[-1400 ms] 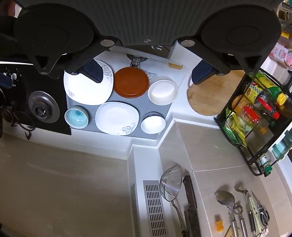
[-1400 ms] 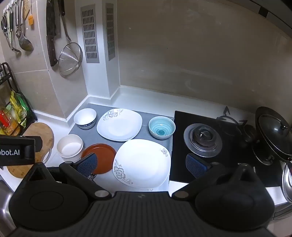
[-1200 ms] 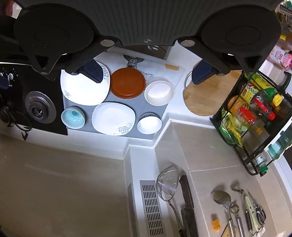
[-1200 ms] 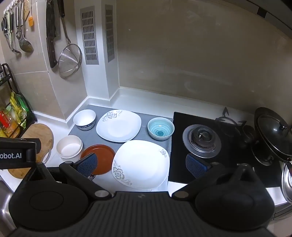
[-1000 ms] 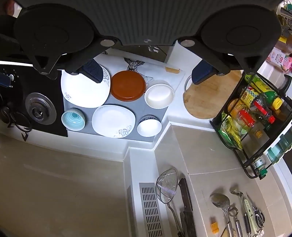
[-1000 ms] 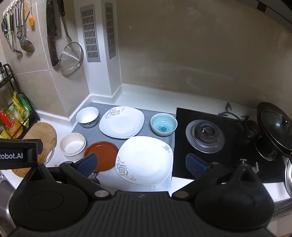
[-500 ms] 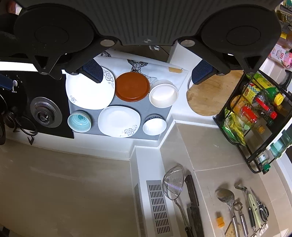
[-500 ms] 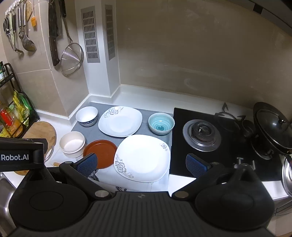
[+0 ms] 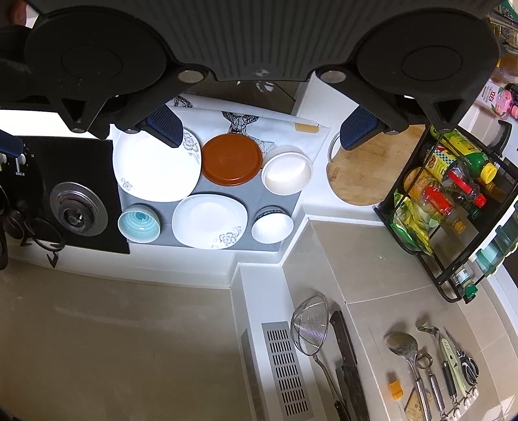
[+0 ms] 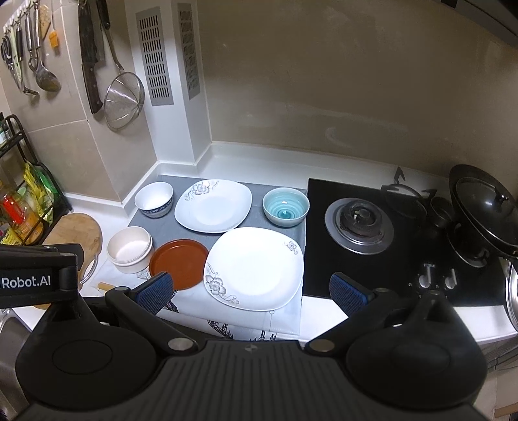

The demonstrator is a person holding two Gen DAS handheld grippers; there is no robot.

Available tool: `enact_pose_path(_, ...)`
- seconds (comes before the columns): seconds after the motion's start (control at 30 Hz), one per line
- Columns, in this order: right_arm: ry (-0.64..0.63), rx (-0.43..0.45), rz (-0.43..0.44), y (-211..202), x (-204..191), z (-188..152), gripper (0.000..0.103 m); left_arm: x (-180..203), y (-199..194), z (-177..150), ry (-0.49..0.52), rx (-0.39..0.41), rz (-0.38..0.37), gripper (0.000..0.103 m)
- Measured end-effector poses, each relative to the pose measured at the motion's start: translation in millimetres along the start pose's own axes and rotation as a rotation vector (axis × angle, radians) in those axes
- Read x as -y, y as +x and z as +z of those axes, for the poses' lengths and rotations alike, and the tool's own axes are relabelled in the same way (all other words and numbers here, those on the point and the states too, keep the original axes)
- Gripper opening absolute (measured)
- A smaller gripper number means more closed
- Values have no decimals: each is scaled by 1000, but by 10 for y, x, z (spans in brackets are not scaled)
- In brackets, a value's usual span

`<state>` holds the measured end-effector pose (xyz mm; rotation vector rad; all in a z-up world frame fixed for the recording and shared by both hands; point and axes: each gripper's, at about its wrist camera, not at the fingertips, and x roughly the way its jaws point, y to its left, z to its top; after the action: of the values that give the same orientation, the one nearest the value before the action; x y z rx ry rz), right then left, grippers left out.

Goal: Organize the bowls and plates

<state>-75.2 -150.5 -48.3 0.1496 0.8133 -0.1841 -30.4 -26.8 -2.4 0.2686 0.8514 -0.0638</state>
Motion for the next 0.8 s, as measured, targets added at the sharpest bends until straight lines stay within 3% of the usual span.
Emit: enact_pose_path(0.8,-2,-14,11,44,111,-72,103,138,-8,-97,2,-9,16,103)
